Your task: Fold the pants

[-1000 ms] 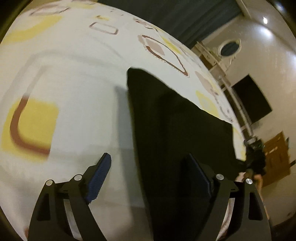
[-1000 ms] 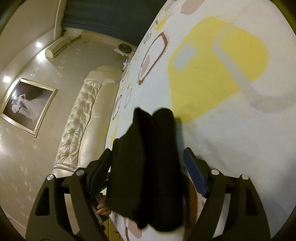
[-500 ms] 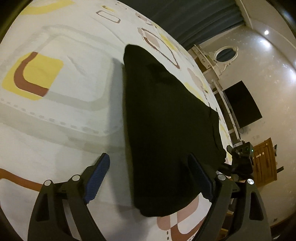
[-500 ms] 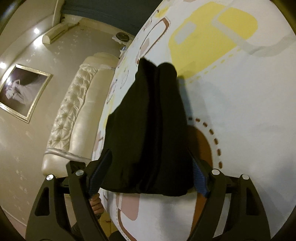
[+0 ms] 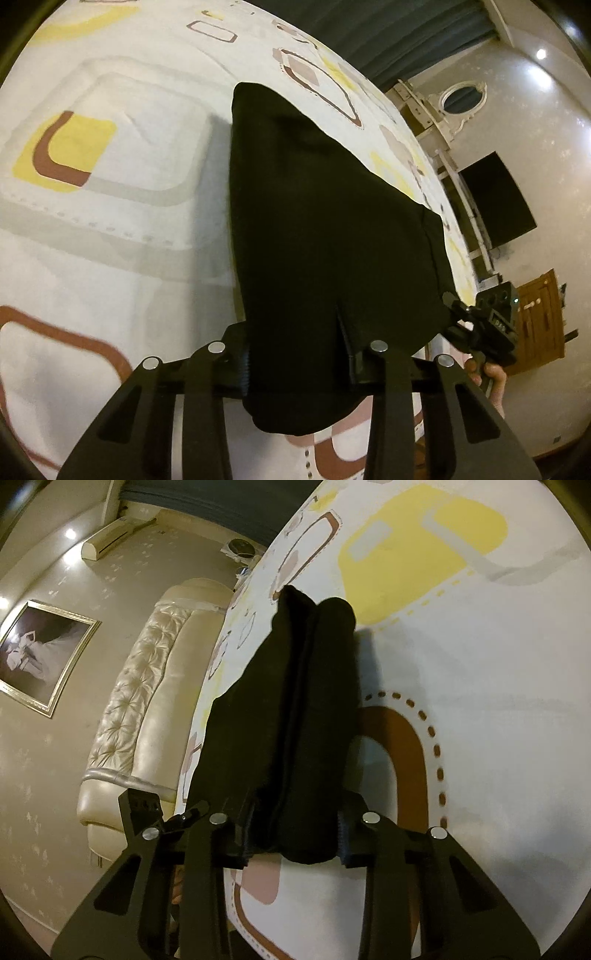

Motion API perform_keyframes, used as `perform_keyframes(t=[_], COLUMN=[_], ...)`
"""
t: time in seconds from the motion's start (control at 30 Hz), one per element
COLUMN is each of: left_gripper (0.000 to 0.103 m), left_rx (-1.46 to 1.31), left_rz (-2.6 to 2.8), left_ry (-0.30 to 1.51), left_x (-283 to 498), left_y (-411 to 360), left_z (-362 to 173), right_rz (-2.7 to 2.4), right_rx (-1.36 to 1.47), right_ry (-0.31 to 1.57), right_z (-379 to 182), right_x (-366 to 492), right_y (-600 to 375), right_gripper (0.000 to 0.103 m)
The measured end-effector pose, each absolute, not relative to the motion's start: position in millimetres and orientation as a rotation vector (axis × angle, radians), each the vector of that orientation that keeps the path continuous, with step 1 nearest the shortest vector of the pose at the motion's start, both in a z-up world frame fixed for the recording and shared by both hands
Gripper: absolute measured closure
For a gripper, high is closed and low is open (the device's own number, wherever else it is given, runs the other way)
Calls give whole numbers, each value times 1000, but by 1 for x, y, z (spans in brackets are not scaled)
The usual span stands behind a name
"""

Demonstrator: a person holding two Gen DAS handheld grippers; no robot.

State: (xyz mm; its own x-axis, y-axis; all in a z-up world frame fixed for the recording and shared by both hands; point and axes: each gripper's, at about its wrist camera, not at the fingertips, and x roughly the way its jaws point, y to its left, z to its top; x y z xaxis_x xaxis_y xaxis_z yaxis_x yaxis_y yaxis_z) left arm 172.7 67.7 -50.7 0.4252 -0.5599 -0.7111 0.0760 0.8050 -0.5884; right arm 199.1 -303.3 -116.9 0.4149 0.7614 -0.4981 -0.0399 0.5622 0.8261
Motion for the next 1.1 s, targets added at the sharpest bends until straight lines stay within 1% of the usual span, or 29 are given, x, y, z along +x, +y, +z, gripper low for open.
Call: perform_keyframes(t=[0.33,0.47,0.67,1.1], left_gripper=[66,66,65,64], left_rx=[-452,-432,-435,-447], left_rz=[-410,-412,-416,-422], left_ry=[1068,1055,1031,1023], left_x=[125,119,121,110], left_y=[64,66,67,74], left_z=[-48,-53,-63,-68], right_rz=[617,613,601,608], right_rx=[853,846,890,907], right_ry=[1056,1062,1062,1054], right_z=[-119,-123,-139,-143], right_x=[149,135,133,130], right_y=[-306,-305,-308,-311], right_gripper=[72,72,72,71])
